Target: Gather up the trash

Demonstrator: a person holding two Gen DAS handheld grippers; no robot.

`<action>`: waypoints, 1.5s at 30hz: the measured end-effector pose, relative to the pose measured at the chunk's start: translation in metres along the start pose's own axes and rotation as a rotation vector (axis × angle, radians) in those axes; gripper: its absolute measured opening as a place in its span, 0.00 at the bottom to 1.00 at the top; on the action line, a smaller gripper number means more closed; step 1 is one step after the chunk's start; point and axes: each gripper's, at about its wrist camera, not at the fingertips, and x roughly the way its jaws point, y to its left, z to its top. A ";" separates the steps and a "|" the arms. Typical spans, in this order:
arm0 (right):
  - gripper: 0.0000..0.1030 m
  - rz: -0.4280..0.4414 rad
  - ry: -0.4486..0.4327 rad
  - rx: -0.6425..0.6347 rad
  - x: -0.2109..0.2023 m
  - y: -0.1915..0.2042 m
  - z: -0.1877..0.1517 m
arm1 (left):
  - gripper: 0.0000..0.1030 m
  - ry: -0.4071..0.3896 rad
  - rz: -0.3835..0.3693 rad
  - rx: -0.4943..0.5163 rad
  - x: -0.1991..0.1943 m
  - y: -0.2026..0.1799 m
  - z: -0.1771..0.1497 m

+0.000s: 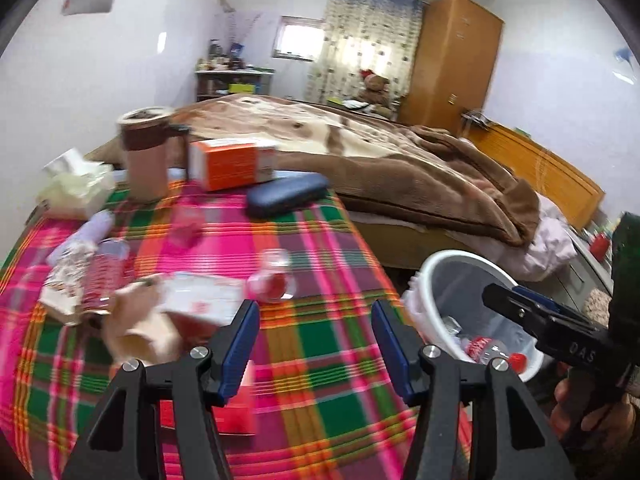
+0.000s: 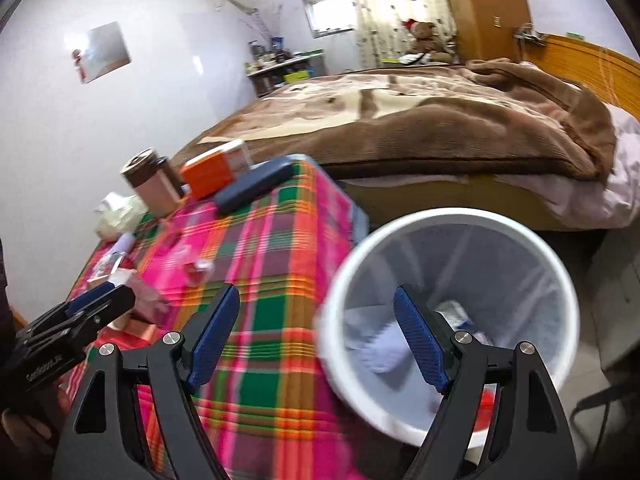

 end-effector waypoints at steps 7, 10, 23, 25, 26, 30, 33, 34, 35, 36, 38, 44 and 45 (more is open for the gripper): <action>0.78 0.074 0.028 -0.088 0.021 0.045 -0.003 | 0.56 -0.027 0.088 -0.072 -0.015 0.062 0.002; 0.78 0.105 0.042 -0.117 0.029 0.063 -0.004 | 0.56 -0.031 0.119 -0.099 -0.017 0.085 0.002; 0.78 0.243 0.094 -0.291 0.064 0.138 -0.012 | 0.56 -0.022 0.231 -0.192 -0.019 0.173 0.004; 0.78 0.254 0.104 -0.305 0.069 0.142 -0.013 | 0.56 -0.009 0.242 -0.209 -0.015 0.184 0.004; 0.78 0.254 0.108 -0.309 0.070 0.144 -0.013 | 0.56 -0.001 0.244 -0.212 -0.012 0.189 0.003; 0.78 0.257 0.125 -0.333 0.080 0.154 -0.015 | 0.56 0.024 0.249 -0.226 -0.003 0.203 0.002; 0.78 0.261 0.140 -0.345 0.087 0.159 -0.015 | 0.56 0.049 0.246 -0.227 0.007 0.211 0.003; 0.78 0.268 0.147 -0.349 0.089 0.161 -0.015 | 0.56 0.052 0.242 -0.234 0.009 0.215 0.004; 0.78 0.272 0.152 -0.351 0.091 0.163 -0.016 | 0.57 0.051 0.231 -0.238 0.011 0.217 0.004; 0.75 0.276 0.157 -0.355 0.092 0.165 -0.016 | 0.61 0.052 0.221 -0.240 0.014 0.219 0.005; 0.58 0.278 0.173 -0.367 0.097 0.169 -0.019 | 0.65 0.063 0.208 -0.239 0.020 0.223 0.007; 0.53 0.271 0.182 -0.354 0.104 0.170 -0.019 | 0.66 0.078 0.189 -0.248 0.031 0.229 0.011; 0.53 0.272 0.180 -0.348 0.104 0.169 -0.018 | 0.68 0.075 0.173 -0.244 0.032 0.229 0.012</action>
